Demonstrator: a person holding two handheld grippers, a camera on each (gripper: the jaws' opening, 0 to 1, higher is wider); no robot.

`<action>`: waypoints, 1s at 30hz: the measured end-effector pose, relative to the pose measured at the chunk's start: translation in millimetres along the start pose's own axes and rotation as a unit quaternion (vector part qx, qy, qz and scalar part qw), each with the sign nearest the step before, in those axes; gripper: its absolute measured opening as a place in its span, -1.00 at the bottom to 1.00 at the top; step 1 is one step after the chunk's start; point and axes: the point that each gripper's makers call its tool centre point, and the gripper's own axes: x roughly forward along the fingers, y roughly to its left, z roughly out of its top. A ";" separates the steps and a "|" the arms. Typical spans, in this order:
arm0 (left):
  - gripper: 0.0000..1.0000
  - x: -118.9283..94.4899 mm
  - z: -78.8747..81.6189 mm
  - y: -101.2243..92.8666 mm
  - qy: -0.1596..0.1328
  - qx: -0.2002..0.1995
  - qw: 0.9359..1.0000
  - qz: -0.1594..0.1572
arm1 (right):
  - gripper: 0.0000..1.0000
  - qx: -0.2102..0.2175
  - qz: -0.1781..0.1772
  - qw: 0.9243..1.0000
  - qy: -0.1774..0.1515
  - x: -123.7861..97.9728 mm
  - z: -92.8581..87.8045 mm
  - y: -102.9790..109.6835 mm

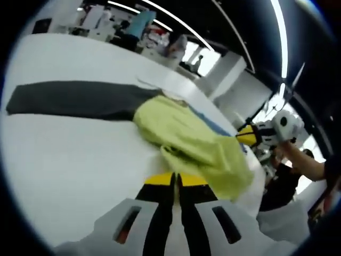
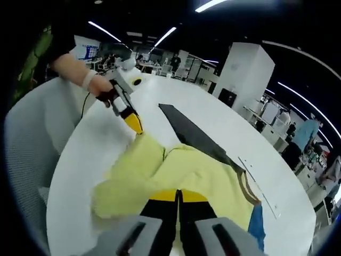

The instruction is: Fold the garment on the visible template until the final outline fits inside the template.

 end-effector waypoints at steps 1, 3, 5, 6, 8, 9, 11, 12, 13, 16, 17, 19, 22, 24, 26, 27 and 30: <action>-1.00 -0.4 1.4 2.2 -0.002 -0.004 1.000 0.001 | -1.00 0.003 0.000 1.000 0.001 4.6 3.7 -6.1; -1.00 -1.0 2.6 6.4 -0.003 -0.006 1.000 0.006 | -1.00 0.007 0.002 1.000 0.009 13.5 6.6 -13.1; -1.00 -2.0 3.0 11.1 -0.004 -0.001 1.000 0.015 | -1.00 0.007 0.008 1.000 0.019 21.7 7.5 -16.7; -1.00 -2.4 4.2 13.0 -0.008 0.000 1.000 0.017 | -1.00 0.006 0.012 1.000 0.024 27.6 9.1 -18.2; -1.00 -2.9 6.3 19.4 -0.013 -0.007 1.000 0.021 | -1.00 0.012 0.016 0.999 0.033 38.9 10.2 -21.6; -1.00 -2.8 7.9 23.8 -0.016 -0.014 0.999 0.025 | -1.00 0.014 0.018 0.999 0.036 43.2 10.0 -22.5; -1.00 -2.1 9.1 29.3 -0.017 -0.018 0.999 0.028 | -1.00 0.021 0.023 0.998 0.046 54.5 7.2 -25.6; -1.00 -2.1 10.3 33.3 -0.018 -0.021 0.999 0.032 | -1.00 0.020 0.023 0.998 0.047 56.4 6.7 -26.2; -1.00 -2.3 11.2 34.9 -0.020 -0.023 0.999 0.033 | -1.00 0.022 0.024 0.998 0.051 61.0 4.9 -27.7; -1.00 -1.4 10.7 41.7 -0.023 -0.034 0.998 0.038 | -1.00 0.038 0.024 0.997 0.062 76.0 -3.5 -33.8; -1.00 -1.1 9.2 43.9 -0.024 -0.038 0.998 0.041 | -1.00 0.041 0.020 0.997 0.067 80.6 -7.9 -36.5; -1.00 -1.1 6.8 44.8 -0.023 -0.042 0.998 0.041 | -1.00 0.049 0.021 0.996 0.072 86.7 -13.7 -38.4; -1.00 -0.1 1.9 45.8 -0.018 -0.041 0.998 0.045 | -1.00 0.065 0.016 0.995 0.076 94.7 -21.4 -42.0; -1.00 0.6 0.0 47.2 -0.016 -0.041 0.998 0.046 | -1.00 0.070 0.010 0.994 0.081 99.5 -26.1 -43.3; -1.00 0.9 -0.9 47.8 -0.017 -0.047 0.998 0.045 | -1.00 0.070 0.005 0.994 0.084 104.5 -30.1 -46.4; -1.00 1.1 -1.5 47.6 -0.016 -0.048 0.998 0.045 | -1.00 0.069 0.003 0.994 0.087 106.4 -32.1 -48.1; -1.00 1.8 -2.8 46.6 -0.015 -0.049 0.998 0.045 | -1.00 0.077 0.008 0.993 0.090 108.9 -35.8 -46.2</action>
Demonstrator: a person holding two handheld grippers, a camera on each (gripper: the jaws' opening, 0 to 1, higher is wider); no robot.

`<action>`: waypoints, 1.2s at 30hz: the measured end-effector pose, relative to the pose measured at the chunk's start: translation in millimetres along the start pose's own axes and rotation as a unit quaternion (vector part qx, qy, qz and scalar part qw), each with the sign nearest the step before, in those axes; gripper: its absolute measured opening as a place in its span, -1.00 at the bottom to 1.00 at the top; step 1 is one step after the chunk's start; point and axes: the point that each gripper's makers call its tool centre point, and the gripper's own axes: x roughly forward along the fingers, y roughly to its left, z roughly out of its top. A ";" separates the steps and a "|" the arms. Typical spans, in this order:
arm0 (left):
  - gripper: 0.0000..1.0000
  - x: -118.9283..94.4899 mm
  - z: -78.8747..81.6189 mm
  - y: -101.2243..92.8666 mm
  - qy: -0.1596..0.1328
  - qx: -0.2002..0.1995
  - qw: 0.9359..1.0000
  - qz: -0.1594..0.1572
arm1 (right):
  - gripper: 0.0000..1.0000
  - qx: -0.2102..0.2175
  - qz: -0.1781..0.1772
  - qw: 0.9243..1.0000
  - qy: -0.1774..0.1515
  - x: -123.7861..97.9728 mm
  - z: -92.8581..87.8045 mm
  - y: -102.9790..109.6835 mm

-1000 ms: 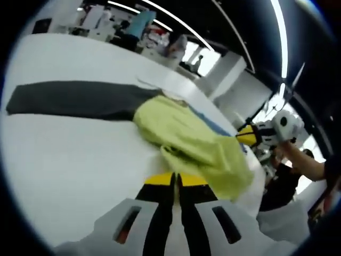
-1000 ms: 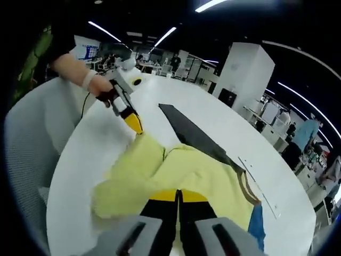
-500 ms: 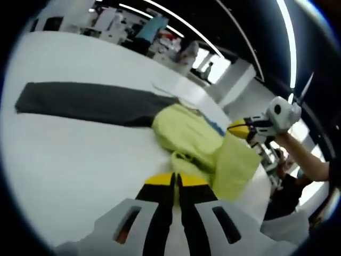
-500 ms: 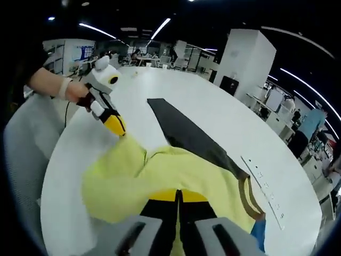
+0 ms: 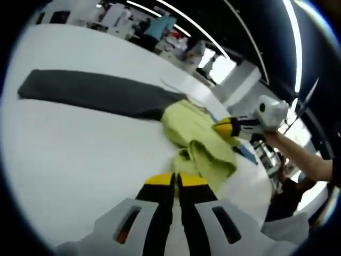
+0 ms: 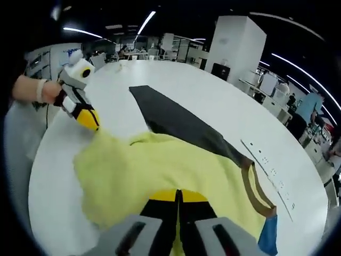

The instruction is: Fold the garment on the visible template until the final outline fits inside the template.

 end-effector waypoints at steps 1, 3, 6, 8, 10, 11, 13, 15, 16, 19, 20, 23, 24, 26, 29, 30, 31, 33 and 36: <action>-1.00 0.3 -0.8 -0.3 0.001 -0.001 1.000 -0.001 | -1.00 0.003 0.001 1.000 0.000 0.0 -1.0 0.3; -1.00 0.6 -2.6 -0.8 0.003 0.000 1.000 -0.001 | -1.00 0.011 0.003 1.000 0.001 -0.3 -2.7 1.1; -1.00 1.1 -3.3 -1.0 0.004 -0.002 1.000 -0.002 | -1.00 0.015 0.006 1.000 -0.007 -2.5 -1.3 1.5; -1.00 1.3 -3.6 -1.9 0.004 -0.004 1.000 -0.003 | -1.00 0.028 0.003 0.999 -0.022 -5.7 2.8 0.1; -1.00 1.5 -4.0 -2.9 0.005 -0.004 1.000 -0.003 | -1.00 0.044 0.004 0.998 -0.045 -9.5 8.8 -0.2; -1.00 1.5 -4.0 -3.8 0.005 -0.003 1.000 -0.004 | -0.93 0.068 0.003 0.996 -0.060 -13.9 12.6 -1.3; -1.00 1.5 -4.1 -4.3 0.005 -0.005 1.000 -0.005 | -0.80 0.074 -0.003 0.994 -0.079 -22.4 16.8 -2.5; -1.00 1.5 -4.8 -4.3 0.005 -0.004 1.000 -0.005 | -0.66 0.066 -0.011 0.994 -0.088 -31.1 17.4 -1.2; -1.00 1.5 -5.0 -4.1 0.006 -0.005 1.000 -0.005 | -0.60 0.065 -0.011 0.994 -0.090 -33.6 16.9 0.0; -1.00 1.5 -5.5 -5.8 0.006 -0.004 1.000 -0.006 | -0.42 0.062 -0.015 0.993 -0.095 -41.8 13.2 4.0; -1.00 1.7 -5.6 -6.5 0.006 -0.003 1.000 -0.007 | -0.38 0.063 -0.018 0.993 -0.097 -44.0 12.1 4.5; -1.00 2.0 -6.4 -8.2 0.008 -0.002 1.000 -0.009 | -0.23 0.067 -0.022 0.992 -0.107 -53.0 9.0 11.3; -1.00 2.0 -6.3 -8.7 0.007 -0.002 1.000 -0.009 | -0.14 0.070 -0.023 0.991 -0.109 -55.0 8.6 12.8; -1.00 1.8 -6.4 -9.1 0.008 -0.002 1.000 -0.010 | 0.16 0.076 -0.026 0.990 -0.114 -59.3 6.2 17.5; -1.00 1.6 -6.1 -9.4 0.007 -0.003 1.000 -0.011 | 0.33 0.078 -0.030 0.990 -0.118 -65.2 1.7 24.5; -1.00 1.5 -6.1 -9.4 0.007 -0.002 1.000 -0.011 | 0.35 0.086 -0.028 0.989 -0.119 -67.0 0.1 27.1; -1.00 1.3 -6.1 -9.8 0.007 -0.003 1.000 -0.011 | 0.38 0.093 -0.030 0.988 -0.119 -69.0 -2.1 29.5; -1.00 1.0 -5.9 -10.2 0.007 -0.003 1.000 -0.011 | 0.46 0.092 -0.034 0.988 -0.123 -71.8 -6.1 31.0; -1.00 0.6 -6.0 -11.2 0.006 -0.004 1.000 -0.012 | 0.63 0.105 -0.036 0.986 -0.124 -75.9 -13.0 35.6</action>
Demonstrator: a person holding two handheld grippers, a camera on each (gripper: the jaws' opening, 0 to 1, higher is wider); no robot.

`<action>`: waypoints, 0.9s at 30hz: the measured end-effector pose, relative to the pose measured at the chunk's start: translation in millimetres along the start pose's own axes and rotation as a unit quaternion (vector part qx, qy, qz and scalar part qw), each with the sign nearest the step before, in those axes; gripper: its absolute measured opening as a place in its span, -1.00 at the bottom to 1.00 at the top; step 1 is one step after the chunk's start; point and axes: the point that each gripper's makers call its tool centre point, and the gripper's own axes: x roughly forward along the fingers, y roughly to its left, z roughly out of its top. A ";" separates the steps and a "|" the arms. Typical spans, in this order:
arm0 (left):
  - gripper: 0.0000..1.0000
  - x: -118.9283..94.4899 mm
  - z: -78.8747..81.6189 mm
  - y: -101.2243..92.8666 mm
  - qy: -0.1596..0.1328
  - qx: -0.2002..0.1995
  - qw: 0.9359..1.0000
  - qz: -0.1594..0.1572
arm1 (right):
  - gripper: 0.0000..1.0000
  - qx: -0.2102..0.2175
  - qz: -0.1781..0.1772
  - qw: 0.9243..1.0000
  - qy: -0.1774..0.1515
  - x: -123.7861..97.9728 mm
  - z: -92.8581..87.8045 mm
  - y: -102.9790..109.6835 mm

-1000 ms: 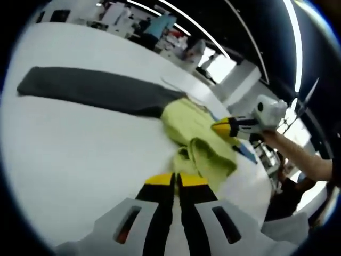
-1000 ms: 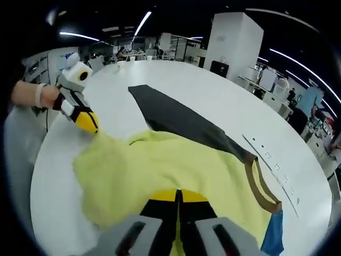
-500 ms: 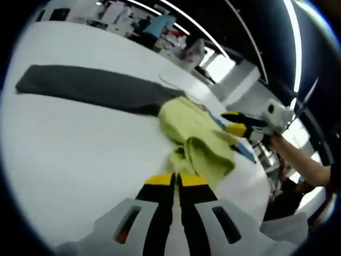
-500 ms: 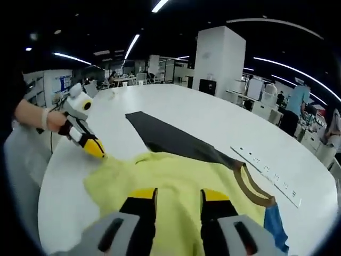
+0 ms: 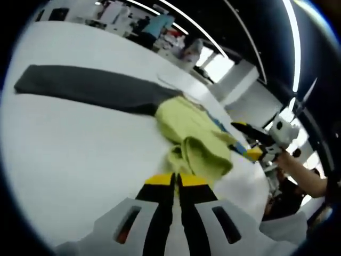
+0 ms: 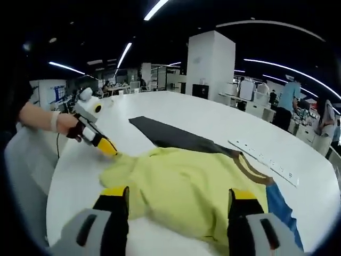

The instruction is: Fold the garment on the visible template until the final outline fits inside the template.

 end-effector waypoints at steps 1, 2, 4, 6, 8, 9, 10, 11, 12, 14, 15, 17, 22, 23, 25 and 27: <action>-1.00 -0.2 -0.3 -0.5 0.000 0.000 1.000 0.000 | 0.70 0.000 -0.002 1.000 -0.001 -1.4 -1.4 0.3; -1.00 -0.2 -0.4 -0.6 0.000 0.000 1.000 0.000 | 0.75 0.000 -0.005 1.000 -0.001 -2.8 -3.1 0.4; -1.00 -0.4 -0.5 -1.9 -0.001 -0.003 1.000 -0.002 | 0.88 0.003 -0.015 1.000 0.003 -6.0 -7.8 -0.8; -1.00 -0.7 -0.8 -3.0 -0.001 -0.001 1.000 -0.002 | 0.99 0.010 -0.027 1.000 0.006 -8.5 -10.7 -4.8; -1.00 -0.8 -1.0 -4.4 -0.001 -0.001 1.000 -0.004 | 0.99 0.012 -0.029 0.999 0.003 -11.8 -11.8 -4.1; -1.00 -0.8 -1.2 -4.7 -0.001 -0.001 1.000 -0.004 | 0.99 0.024 -0.028 0.999 0.003 -12.7 -13.2 -2.1; -1.00 -0.8 -1.5 -5.1 0.000 -0.001 1.000 -0.004 | 1.00 0.026 -0.030 0.999 0.001 -13.5 -13.2 -1.2; -1.00 -0.9 -1.7 -5.5 0.000 -0.001 1.000 -0.004 | 0.99 0.025 -0.029 0.999 0.001 -14.2 -15.0 2.4; -1.00 -0.8 -1.7 -6.1 0.000 -0.002 1.000 -0.005 | 0.96 0.024 -0.031 0.999 0.008 -14.8 -17.7 3.8; -1.00 -0.9 -1.8 -6.2 0.000 -0.001 1.000 -0.005 | 0.67 0.022 -0.025 0.999 0.016 -16.6 -22.1 11.7; -1.00 -0.9 -1.9 -6.3 0.000 -0.002 1.000 -0.005 | 0.58 0.027 -0.022 0.999 0.016 -16.5 -23.0 15.1; -1.00 -1.0 -1.7 -6.7 0.000 -0.002 1.000 -0.005 | 0.59 0.043 -0.015 0.999 0.008 -15.4 -22.6 22.8; -1.00 -0.7 -1.4 -6.9 0.000 -0.002 1.000 -0.006 | 0.21 0.033 -0.012 0.999 0.024 -12.4 -31.4 39.0; -1.00 -0.7 -1.4 -7.1 0.000 -0.002 1.000 -0.006 | 0.17 0.033 -0.008 0.999 0.029 -11.6 -33.2 42.0; -1.00 -0.5 -1.4 -7.0 0.000 -0.003 1.000 -0.006 | 0.06 0.037 -0.005 0.999 0.031 -9.5 -34.9 46.5; -1.00 -0.2 -1.4 -6.9 0.000 -0.004 1.000 -0.006 | -0.10 0.045 -0.002 0.998 0.036 -7.8 -37.7 50.0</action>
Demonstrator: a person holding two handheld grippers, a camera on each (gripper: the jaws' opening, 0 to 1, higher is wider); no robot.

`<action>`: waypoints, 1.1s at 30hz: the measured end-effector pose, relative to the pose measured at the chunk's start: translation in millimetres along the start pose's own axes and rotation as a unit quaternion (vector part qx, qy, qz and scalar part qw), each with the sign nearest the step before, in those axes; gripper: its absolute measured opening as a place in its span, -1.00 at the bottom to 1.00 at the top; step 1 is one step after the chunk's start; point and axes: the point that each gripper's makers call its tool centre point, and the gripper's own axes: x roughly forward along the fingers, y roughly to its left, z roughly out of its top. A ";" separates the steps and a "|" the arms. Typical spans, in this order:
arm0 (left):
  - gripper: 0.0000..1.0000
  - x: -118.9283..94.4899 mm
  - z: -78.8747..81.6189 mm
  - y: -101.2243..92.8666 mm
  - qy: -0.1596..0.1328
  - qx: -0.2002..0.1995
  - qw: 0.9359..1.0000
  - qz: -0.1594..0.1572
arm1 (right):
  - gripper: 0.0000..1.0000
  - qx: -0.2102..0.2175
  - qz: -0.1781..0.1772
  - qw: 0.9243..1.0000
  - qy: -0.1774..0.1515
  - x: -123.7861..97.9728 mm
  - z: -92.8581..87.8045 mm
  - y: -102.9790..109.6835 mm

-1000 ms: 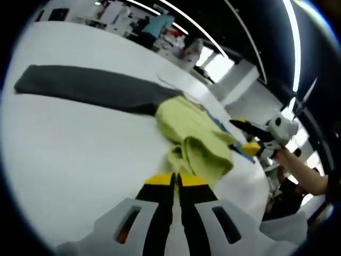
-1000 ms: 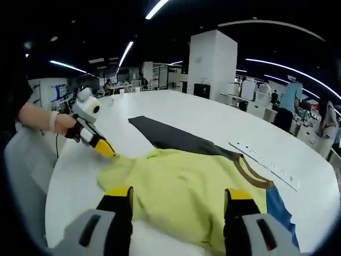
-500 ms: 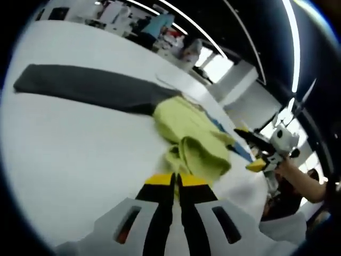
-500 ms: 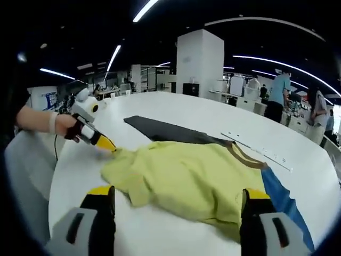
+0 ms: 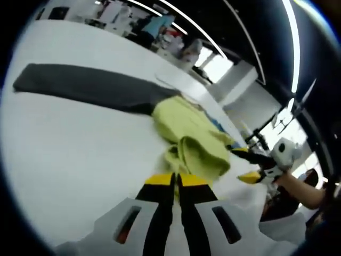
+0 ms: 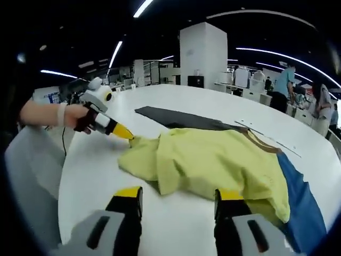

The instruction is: Fold the garment on the visible template until the final outline fits inside the template.

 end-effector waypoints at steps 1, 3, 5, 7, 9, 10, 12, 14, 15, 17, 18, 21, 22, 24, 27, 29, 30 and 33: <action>-1.00 0.0 0.0 0.1 0.000 0.000 1.000 0.000 | -0.18 0.003 0.002 1.000 -0.001 0.9 -0.3 2.0; -1.00 0.1 0.1 0.3 0.000 0.000 1.000 0.000 | -0.20 0.007 0.008 1.000 -0.001 3.5 -0.4 7.4; -1.00 0.1 0.1 0.6 0.000 -0.001 1.000 0.000 | -0.23 0.000 0.008 1.000 0.004 6.2 -2.3 10.3; -1.00 0.3 -0.2 0.6 0.001 -0.001 1.000 0.000 | -0.38 -0.003 0.007 1.000 0.004 8.4 -2.6 12.4; -1.00 0.4 -0.3 0.4 0.001 -0.001 1.000 0.000 | -0.41 0.004 0.006 1.000 0.005 11.0 -3.7 13.1; -1.00 0.5 -0.4 0.2 0.001 -0.001 1.000 0.000 | -0.41 0.004 0.005 1.000 0.005 11.6 -4.0 13.2; -1.00 0.5 -0.5 -0.1 0.001 -0.001 1.000 0.000 | -0.42 0.010 0.008 1.000 0.012 14.5 -7.1 15.2; -1.00 0.5 -0.6 0.0 0.001 -0.002 1.000 0.000 | -0.52 0.012 0.005 1.000 0.016 16.9 -9.1 15.4; -1.00 0.6 -0.6 0.0 0.001 -0.002 1.000 -0.001 | -0.56 0.007 0.001 1.000 0.018 17.8 -10.2 15.4; -1.00 0.8 -0.6 0.3 0.001 -0.002 1.000 0.000 | -0.58 0.013 0.004 1.000 0.016 19.6 -9.1 16.7; -1.00 1.0 -0.7 0.3 0.001 -0.003 1.000 -0.001 | -0.58 0.015 0.004 1.000 0.016 20.9 -8.9 17.4; -1.00 1.3 -0.9 0.2 0.001 -0.003 1.000 -0.001 | -0.60 0.015 0.002 1.000 0.017 25.6 -8.5 18.2; -1.00 1.3 -1.0 0.1 0.001 -0.003 1.000 -0.001 | -0.62 0.019 -0.002 1.000 0.016 27.1 -7.5 16.4; -1.00 1.1 -1.2 0.1 0.001 -0.003 1.000 -0.001 | -0.72 0.024 -0.007 1.000 0.014 28.5 -6.0 14.4; -1.00 1.2 -1.2 0.7 0.001 -0.004 1.000 -0.001 | -0.79 0.029 -0.015 0.999 0.012 29.8 -4.3 11.3; -1.00 1.4 -1.0 0.6 0.001 -0.004 1.000 -0.001 | -0.81 0.030 -0.014 0.999 0.012 30.0 -4.0 10.6; -1.00 1.5 -1.0 0.6 0.001 -0.004 1.000 -0.001 | -0.83 0.029 -0.018 0.999 0.014 29.9 -4.9 9.0; -1.00 1.9 -1.4 0.0 0.001 -0.004 1.000 -0.002 | -0.95 0.025 -0.019 0.999 0.019 29.2 -7.0 8.6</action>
